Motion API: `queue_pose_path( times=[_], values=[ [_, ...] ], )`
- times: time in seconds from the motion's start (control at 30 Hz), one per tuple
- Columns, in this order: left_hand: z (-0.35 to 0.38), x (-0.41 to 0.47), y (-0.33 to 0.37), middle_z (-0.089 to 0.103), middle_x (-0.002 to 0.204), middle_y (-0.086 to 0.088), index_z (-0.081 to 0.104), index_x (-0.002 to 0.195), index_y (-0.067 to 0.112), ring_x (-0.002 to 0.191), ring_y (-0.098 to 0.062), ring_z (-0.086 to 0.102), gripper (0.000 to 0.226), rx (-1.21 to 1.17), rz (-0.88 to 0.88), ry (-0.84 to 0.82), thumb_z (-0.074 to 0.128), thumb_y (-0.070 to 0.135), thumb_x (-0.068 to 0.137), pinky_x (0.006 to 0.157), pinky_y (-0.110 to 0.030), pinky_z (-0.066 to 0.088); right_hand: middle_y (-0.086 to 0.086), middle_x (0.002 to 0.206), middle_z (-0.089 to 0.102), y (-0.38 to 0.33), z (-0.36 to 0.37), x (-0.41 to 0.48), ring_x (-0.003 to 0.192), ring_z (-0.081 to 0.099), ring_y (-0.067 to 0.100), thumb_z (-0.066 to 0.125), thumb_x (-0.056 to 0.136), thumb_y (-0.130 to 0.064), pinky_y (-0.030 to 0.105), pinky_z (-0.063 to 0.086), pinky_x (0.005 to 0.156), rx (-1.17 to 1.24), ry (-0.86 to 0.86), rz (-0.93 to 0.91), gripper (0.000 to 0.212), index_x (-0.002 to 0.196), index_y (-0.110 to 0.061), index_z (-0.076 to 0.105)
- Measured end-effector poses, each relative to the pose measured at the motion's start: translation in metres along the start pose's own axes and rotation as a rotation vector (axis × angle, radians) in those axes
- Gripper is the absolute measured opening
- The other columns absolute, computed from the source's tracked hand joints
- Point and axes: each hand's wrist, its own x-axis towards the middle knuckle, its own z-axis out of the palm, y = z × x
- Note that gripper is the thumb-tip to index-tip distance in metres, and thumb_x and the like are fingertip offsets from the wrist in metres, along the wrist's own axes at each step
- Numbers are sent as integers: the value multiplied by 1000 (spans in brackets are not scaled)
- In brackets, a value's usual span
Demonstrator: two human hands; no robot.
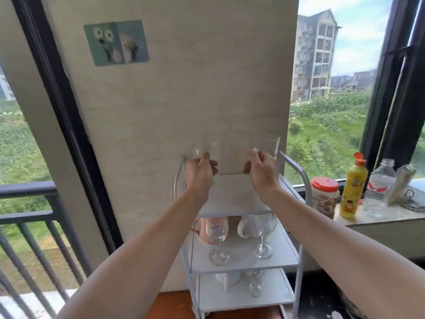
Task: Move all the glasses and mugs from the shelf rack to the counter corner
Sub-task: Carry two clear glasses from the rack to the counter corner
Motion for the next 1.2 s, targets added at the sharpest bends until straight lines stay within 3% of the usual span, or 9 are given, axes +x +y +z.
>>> queue_pose_path(
  times=[0.17,0.37,0.5,0.57,0.8,0.9,1.1,1.17,1.2],
  values=[
    [6,-9,5,44,54,0,43,60,17,49,-16,38,39,-48,-53,93,44,31,96,51,-29,30,1,59,50,-7,-18,0,58,44,19,45,98,-35,39,33,61,139,26,59,39,65,-17,57],
    [7,-49,14,51,60,-2,47,65,15,51,-14,42,38,-33,-45,160,40,32,98,50,-26,33,7,56,40,-19,-44,-11,58,37,21,45,96,-28,37,30,56,115,37,-16,40,60,-10,48],
    [-1,-77,23,53,60,-1,49,63,16,49,-13,45,39,-5,15,241,42,35,97,42,-20,39,-3,45,32,-31,-53,-29,45,29,14,47,94,-27,31,25,50,126,-14,-59,43,55,-10,41],
    [-6,-90,31,52,57,-1,48,61,16,49,-14,45,40,13,42,265,43,35,95,45,-23,38,-8,40,28,-41,-56,-40,41,25,12,47,93,-28,30,23,49,137,-45,-66,44,53,-13,39],
    [-31,-142,51,51,54,-3,45,52,13,48,-17,43,44,9,112,308,44,28,93,51,-29,35,-4,43,25,-74,-82,-87,44,22,16,51,93,-34,33,19,51,171,-103,-81,52,47,-21,32],
    [-43,-170,45,45,54,-2,40,53,14,48,-17,38,41,21,107,326,41,27,92,51,-31,31,3,50,28,-75,-103,-115,48,24,17,54,92,-33,32,21,51,200,-101,-71,47,51,-17,40],
    [-42,-235,9,35,45,3,32,45,19,44,-16,30,43,32,67,273,41,25,87,51,-33,26,-10,35,25,-39,-168,-181,35,22,11,54,90,-39,23,26,43,105,-39,-3,62,35,-22,34],
    [-33,-258,-12,45,51,-3,43,49,14,50,-18,37,41,30,38,226,43,31,86,56,-38,33,-6,37,26,-23,-200,-201,38,23,14,57,89,-42,27,23,46,82,10,54,66,32,-20,31],
    [-26,-268,-25,56,63,-10,56,61,6,58,-21,46,43,35,12,190,43,38,87,62,-40,40,-3,39,27,-15,-219,-210,40,24,16,57,87,-44,28,22,48,57,42,83,66,33,-18,30]
  ],
)
